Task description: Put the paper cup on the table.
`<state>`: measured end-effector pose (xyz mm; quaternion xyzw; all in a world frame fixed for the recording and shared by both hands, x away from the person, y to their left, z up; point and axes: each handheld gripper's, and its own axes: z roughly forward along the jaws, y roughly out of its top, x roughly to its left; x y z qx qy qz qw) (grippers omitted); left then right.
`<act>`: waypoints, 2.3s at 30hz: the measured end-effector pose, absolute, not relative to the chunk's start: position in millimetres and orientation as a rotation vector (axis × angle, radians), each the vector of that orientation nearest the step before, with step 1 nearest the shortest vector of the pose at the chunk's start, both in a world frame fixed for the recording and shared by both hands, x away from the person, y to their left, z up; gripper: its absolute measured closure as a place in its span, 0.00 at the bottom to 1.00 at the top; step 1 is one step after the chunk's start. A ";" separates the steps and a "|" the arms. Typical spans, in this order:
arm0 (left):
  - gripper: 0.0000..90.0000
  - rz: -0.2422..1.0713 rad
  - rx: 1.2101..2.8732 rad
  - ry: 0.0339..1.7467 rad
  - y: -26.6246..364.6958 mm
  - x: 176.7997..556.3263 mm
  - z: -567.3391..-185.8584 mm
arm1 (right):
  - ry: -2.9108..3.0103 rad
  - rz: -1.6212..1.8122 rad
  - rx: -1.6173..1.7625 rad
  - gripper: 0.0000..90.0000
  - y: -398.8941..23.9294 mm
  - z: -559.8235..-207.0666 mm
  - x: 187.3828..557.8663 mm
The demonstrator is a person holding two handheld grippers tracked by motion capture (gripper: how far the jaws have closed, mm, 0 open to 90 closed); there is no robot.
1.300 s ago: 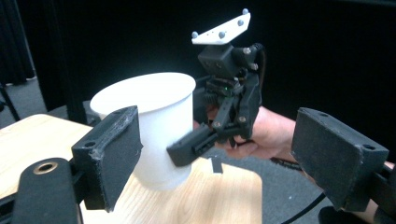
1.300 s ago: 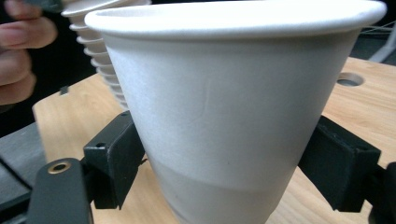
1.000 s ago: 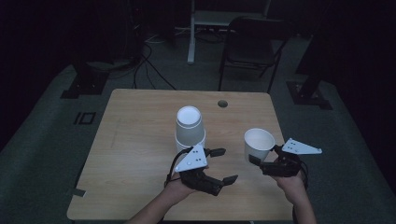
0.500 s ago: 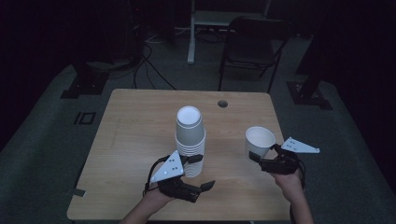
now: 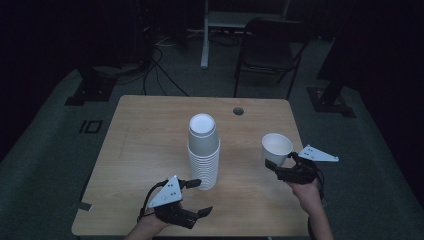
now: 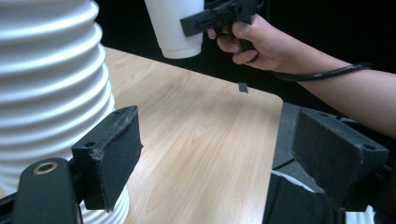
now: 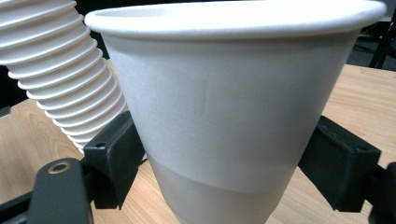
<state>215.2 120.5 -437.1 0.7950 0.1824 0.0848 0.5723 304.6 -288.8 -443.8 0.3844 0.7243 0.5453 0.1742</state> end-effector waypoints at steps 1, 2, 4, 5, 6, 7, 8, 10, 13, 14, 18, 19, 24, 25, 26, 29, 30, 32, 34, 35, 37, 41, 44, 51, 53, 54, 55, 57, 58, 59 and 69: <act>0.18 0.207 1.866 0.432 123.5 214.8 -439.2 | 2.047 1.544 1.091 0.21 -288.7 -444.2 305.1; 0.18 0.215 1.873 0.441 126.4 214.5 -441.5 | 2.045 1.550 1.093 0.21 -288.8 -444.7 306.0; 0.18 0.221 1.876 0.451 129.7 214.5 -443.9 | 2.043 1.550 1.096 0.21 -288.8 -445.1 306.8; 0.18 0.220 1.877 0.471 135.9 214.8 -448.3 | 2.036 1.548 1.099 0.21 -288.8 -445.7 307.4; 0.18 0.224 1.872 0.497 142.6 215.1 -452.5 | 2.026 1.550 1.104 0.21 -288.8 -447.3 309.4; 0.18 0.224 1.872 0.497 142.6 215.1 -452.5 | 2.026 1.550 1.104 0.21 -288.8 -447.3 309.4; 0.18 0.225 1.872 0.510 146.7 215.8 -454.8 | 2.025 1.556 1.107 0.21 -289.0 -448.4 311.1; 0.18 0.241 1.859 0.558 160.2 218.2 -461.6 | 2.016 1.555 1.111 0.21 -289.1 -449.7 312.9; 0.18 0.271 1.845 0.602 169.7 220.0 -465.6 | 2.001 1.550 1.112 0.21 -288.8 -451.6 315.2; 0.18 0.277 1.840 0.619 174.8 221.6 -467.4 | 2.001 1.546 1.116 0.21 -288.3 -452.6 316.7; 0.18 0.348 1.823 0.739 198.4 233.0 -477.4 | 1.972 1.530 1.130 0.21 -285.1 -458.6 325.6; 0.18 0.348 1.823 0.739 198.4 233.0 -477.4 | 1.972 1.530 1.130 0.21 -285.1 -458.6 325.6; 0.18 0.368 1.801 0.826 214.4 244.3 -487.8 | 1.937 1.497 1.135 0.21 -281.1 -465.0 336.0; 0.18 0.385 1.812 0.878 221.5 249.6 -494.9 | 1.937 1.497 1.135 0.21 -281.1 -465.0 336.0; 0.18 0.394 1.812 0.901 224.0 251.6 -498.1 | 1.931 1.483 1.152 0.21 -279.6 -468.5 342.1; 0.17 0.426 1.831 0.984 231.7 256.4 -506.4 | 1.936 1.464 1.170 0.21 -277.0 -473.0 348.8; 0.16 0.456 1.834 1.027 234.1 257.9 -508.5 | 1.939 1.458 1.176 0.21 -276.2 -474.7 351.0; 0.15 0.492 1.844 1.091 239.6 260.8 -512.7 | 1.938 1.452 1.187 0.21 -275.1 -477.9 354.5; 0.11 0.528 1.848 1.146 245.3 263.5 -516.8 | 1.932 1.445 1.198 0.21 -274.3 -480.5 357.2; 0.10 0.540 1.851 1.178 248.5 265.0 -518.5 | 1.932 1.441 1.203 0.21 -274.1 -481.5 358.8; 0.08 0.570 1.841 1.239 254.6 267.3 -521.4 | 1.923 1.428 1.212 0.21 -273.1 -483.6 361.7; 0.02 0.612 1.842 1.313 264.0 270.0 -525.5 | 1.912 1.406 1.218 0.21 -271.6 -487.6 366.4; 0.02 0.613 1.882 1.358 266.7 272.1 -529.8 | 1.907 1.393 1.227 0.21 -270.4 -491.4 370.1; 0.02 0.652 1.939 1.448 269.3 275.9 -541.0 | 1.916 1.348 1.224 0.21 -263.0 -500.8 377.9; 0.02 0.653 1.937 1.459 269.4 276.7 -543.7 | 1.913 1.347 1.230 0.21 -260.9 -502.9 380.2; 0.02 0.659 1.939 1.465 269.1 276.9 -544.7 | 1.914 1.349 1.231 0.21 -260.1 -504.1 381.6; 0.02 0.658 1.941 1.469 268.6 277.2 -545.4 | 1.915 1.348 1.234 0.21 -258.9 -505.3 383.3; 0.02 0.672 1.940 1.482 267.9 277.8 -546.4 | 1.905 1.339 1.234 0.21 -256.1 -508.7 385.5; 0.02 0.679 1.936 1.490 267.8 278.0 -546.8 | 1.909 1.339 1.238 0.21 -255.3 -510.3 386.9; 0.02 0.689 1.934 1.497 267.6 278.3 -547.3 | 1.909 1.338 1.242 0.21 -254.4 -511.9 388.0; 0.05 0.697 1.933 1.550 267.6 279.1 -548.3 | 1.968 1.261 1.262 0.21 -247.0 -528.6 397.0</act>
